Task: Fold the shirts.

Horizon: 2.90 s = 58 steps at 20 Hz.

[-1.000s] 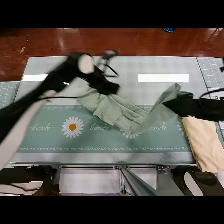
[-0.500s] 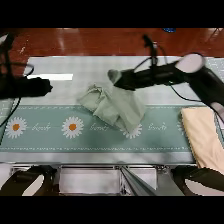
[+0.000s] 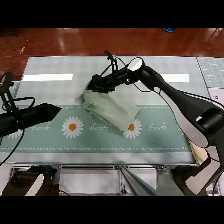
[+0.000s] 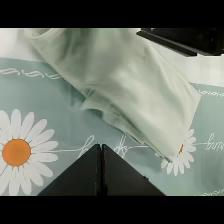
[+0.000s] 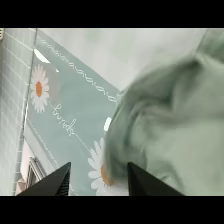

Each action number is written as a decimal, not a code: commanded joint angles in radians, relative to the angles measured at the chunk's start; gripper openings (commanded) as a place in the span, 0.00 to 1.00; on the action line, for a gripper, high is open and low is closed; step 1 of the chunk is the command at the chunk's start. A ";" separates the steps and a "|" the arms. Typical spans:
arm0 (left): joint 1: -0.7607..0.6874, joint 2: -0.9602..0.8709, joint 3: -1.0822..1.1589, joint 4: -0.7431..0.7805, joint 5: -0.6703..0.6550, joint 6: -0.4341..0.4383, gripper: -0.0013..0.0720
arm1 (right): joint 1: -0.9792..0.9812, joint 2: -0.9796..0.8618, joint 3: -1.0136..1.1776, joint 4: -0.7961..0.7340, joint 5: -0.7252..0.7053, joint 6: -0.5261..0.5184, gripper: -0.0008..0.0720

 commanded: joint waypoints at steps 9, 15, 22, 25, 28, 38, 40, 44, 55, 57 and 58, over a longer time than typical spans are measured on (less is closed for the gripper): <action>0.000 -0.053 -0.029 -0.023 0.033 0.011 0.04 | -0.287 0.463 -0.195 -0.669 0.311 0.141 0.58; 0.000 -0.054 -0.030 -0.024 0.051 0.028 0.04 | -0.340 1.014 -1.184 -0.589 -0.401 0.539 0.58; 0.000 -0.099 -0.030 -0.025 0.050 0.028 0.04 | -0.340 0.891 -1.357 0.068 -0.388 0.050 0.58; 0.000 -0.113 -0.030 -0.024 0.051 0.028 0.04 | -0.327 0.783 -1.307 0.185 -0.368 -0.066 0.58; 0.000 -0.114 -0.030 -0.024 0.050 0.028 0.04 | -0.263 0.649 -1.222 0.244 -0.367 -0.114 0.58; -0.028 -0.114 -0.030 -0.024 0.051 0.028 0.04 | -0.184 0.438 -0.858 0.102 -0.281 -0.093 0.04; -0.031 -0.114 -0.030 -0.024 0.051 0.028 0.04 | -0.200 0.438 -0.784 0.067 -0.233 -0.095 0.04; -0.031 -0.114 -0.030 -0.024 0.051 0.028 0.04 | -0.283 0.439 -0.540 -0.015 -0.005 -0.090 0.04; -0.031 -0.114 -0.030 -0.024 0.050 0.028 0.04 | -0.779 0.600 -0.068 -0.187 0.325 0.097 0.04; -0.031 -0.114 -0.030 -0.024 0.051 0.028 0.04 | -0.901 0.639 -0.066 -0.184 0.383 0.121 0.04; -0.031 -0.114 -0.030 -0.024 0.051 0.028 0.04 | -0.964 0.660 -0.066 -0.183 0.417 0.130 0.04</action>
